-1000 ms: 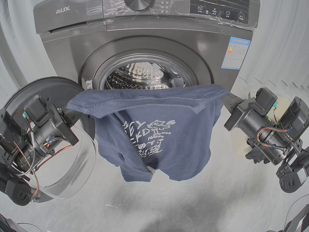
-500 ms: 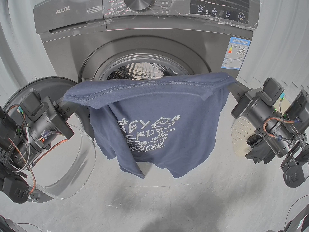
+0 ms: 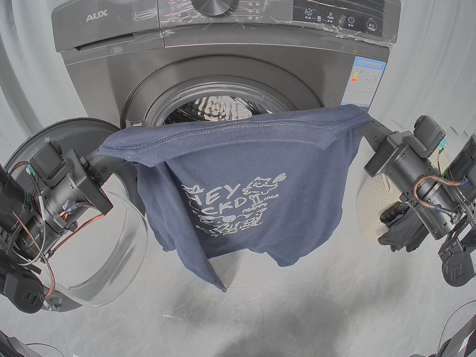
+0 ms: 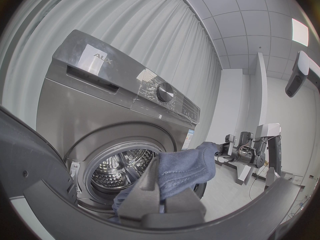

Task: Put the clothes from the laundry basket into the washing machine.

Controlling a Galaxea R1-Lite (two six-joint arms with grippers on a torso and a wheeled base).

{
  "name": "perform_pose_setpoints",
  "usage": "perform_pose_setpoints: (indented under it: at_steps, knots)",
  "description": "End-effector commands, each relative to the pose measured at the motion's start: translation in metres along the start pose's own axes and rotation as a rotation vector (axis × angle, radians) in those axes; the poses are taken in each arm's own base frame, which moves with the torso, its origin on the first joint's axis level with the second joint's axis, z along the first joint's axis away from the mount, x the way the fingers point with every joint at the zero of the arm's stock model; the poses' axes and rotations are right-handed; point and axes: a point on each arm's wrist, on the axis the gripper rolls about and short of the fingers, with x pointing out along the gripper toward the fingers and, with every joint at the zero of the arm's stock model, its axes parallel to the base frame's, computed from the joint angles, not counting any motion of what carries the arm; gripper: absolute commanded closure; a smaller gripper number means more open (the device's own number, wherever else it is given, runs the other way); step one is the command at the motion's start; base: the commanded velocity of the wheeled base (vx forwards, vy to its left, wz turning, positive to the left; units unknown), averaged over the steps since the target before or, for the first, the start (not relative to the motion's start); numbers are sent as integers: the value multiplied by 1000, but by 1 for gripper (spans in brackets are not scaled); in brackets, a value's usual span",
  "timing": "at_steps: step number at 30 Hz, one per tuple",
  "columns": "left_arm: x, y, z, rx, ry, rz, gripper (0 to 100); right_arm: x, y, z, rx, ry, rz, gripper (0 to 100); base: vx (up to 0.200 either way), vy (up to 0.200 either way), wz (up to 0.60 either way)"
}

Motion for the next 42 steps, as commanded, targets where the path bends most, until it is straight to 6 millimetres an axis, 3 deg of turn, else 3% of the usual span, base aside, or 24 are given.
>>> perform_pose_setpoints:
  at_steps: [1,10,15,19,23,26,31,32,37,42]
  knots:
    - [1,0,-1,-2,3,0,100,0,0,1,-1,-3,1,100,0,0,0]
    - [1,1,-4,-6,12,3,100,0,1,0,2,0,3,100,0,0,0]
    - [8,-5,-12,-24,33,-25,100,-7,4,-10,13,50,18,100,0,0,0]
    - [21,-11,-24,-51,61,-68,100,-21,16,-36,40,173,50,100,0,0,0]
    - [30,-8,-40,-69,97,-74,100,-15,19,-69,48,271,57,100,0,0,0]
    - [40,-8,-47,-77,103,-86,100,-12,33,-84,65,312,105,100,0,0,0]
    - [44,-12,-44,-75,80,-58,100,-18,52,-107,107,396,154,100,0,0,0]
    - [44,-12,-42,-73,70,-58,100,-20,53,-111,109,411,148,0,0,0,0]
    - [43,-24,-28,-66,25,-95,100,-49,46,-139,82,594,110,0,0,0,0]
    - [43,-27,-19,-61,-4,-107,100,-73,50,-150,70,702,139,0,0,0,0]
